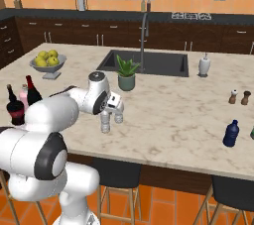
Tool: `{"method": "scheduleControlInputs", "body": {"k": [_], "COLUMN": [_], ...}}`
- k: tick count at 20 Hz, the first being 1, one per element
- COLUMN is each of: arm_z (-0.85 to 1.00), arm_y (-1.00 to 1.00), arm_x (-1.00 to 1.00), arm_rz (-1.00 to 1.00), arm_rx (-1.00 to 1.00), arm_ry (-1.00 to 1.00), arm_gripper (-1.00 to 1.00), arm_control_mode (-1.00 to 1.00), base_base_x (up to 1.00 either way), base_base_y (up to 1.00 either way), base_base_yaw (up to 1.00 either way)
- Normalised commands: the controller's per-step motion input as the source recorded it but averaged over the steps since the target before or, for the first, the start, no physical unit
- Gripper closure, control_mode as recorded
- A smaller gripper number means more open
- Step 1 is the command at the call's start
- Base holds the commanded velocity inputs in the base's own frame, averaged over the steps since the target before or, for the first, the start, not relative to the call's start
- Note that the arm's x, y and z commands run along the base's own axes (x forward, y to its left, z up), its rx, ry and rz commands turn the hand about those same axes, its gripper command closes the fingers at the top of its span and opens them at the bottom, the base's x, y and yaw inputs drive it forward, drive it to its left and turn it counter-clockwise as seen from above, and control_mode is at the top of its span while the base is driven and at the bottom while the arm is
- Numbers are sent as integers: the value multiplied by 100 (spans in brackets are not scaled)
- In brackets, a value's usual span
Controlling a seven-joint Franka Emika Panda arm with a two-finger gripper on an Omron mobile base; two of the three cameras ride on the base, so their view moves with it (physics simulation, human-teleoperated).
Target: Move the plastic bottles in the middle to the plastics group, and the glass bottles in the middle to the glass group.
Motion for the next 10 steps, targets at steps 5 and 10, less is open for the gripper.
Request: {"method": "scheduleControlInputs", "body": {"k": [5, 10], "arm_z": [18, 22], "arm_y": [-45, -86], "arm_x": [-59, -15], "arm_rz": [0, 0], "arm_rx": [0, 0], "arm_ry": [0, 0], "arm_gripper": [100, 100], "arm_control_mode": [-100, -100], "base_base_x": [0, 0], "base_base_y": [0, 0], "base_base_yaw": [0, 0]}}
